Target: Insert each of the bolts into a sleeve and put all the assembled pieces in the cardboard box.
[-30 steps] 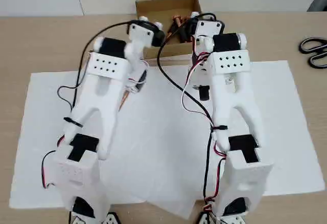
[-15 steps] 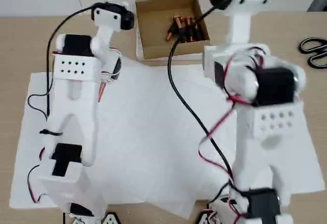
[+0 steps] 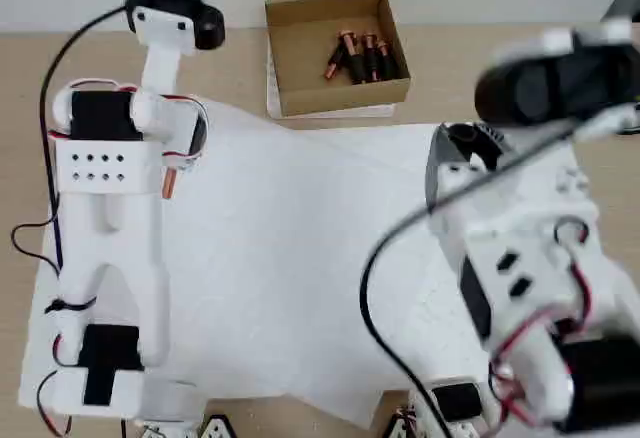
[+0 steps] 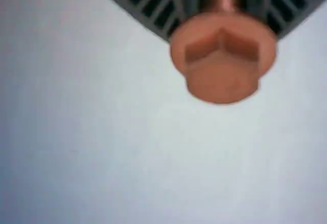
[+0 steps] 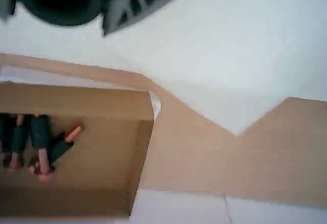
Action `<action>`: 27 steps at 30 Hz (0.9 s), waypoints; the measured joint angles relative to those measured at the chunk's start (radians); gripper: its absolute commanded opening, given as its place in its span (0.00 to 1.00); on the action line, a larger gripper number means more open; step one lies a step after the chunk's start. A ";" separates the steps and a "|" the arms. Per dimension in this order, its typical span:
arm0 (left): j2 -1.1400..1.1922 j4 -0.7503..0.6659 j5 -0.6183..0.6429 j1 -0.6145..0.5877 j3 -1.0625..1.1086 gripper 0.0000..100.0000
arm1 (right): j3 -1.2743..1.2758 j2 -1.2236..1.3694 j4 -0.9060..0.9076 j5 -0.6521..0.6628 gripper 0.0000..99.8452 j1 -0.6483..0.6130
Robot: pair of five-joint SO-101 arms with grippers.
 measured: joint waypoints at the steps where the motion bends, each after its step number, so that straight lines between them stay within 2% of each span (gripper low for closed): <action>1: -0.017 0.000 0.000 0.000 0.026 0.01 | 0.069 -0.060 -0.046 0.006 0.00 0.000; 4: -0.066 0.000 0.005 0.000 0.081 0.01 | 0.313 -0.172 -0.226 0.063 0.00 -0.002; 9: -0.118 0.000 0.005 0.000 0.098 0.01 | 0.736 -0.203 -0.575 0.203 0.00 -0.005; 14: -0.124 0.000 0.005 0.000 0.101 0.01 | 0.907 -0.203 -0.683 0.226 0.00 -0.031; 18: -0.127 0.000 0.005 0.002 0.147 0.01 | 0.997 -0.203 -0.783 0.212 0.00 -0.041; 27: -0.127 0.000 0.005 0.002 0.222 0.01 | 1.209 -0.204 -1.146 0.038 0.00 -0.086</action>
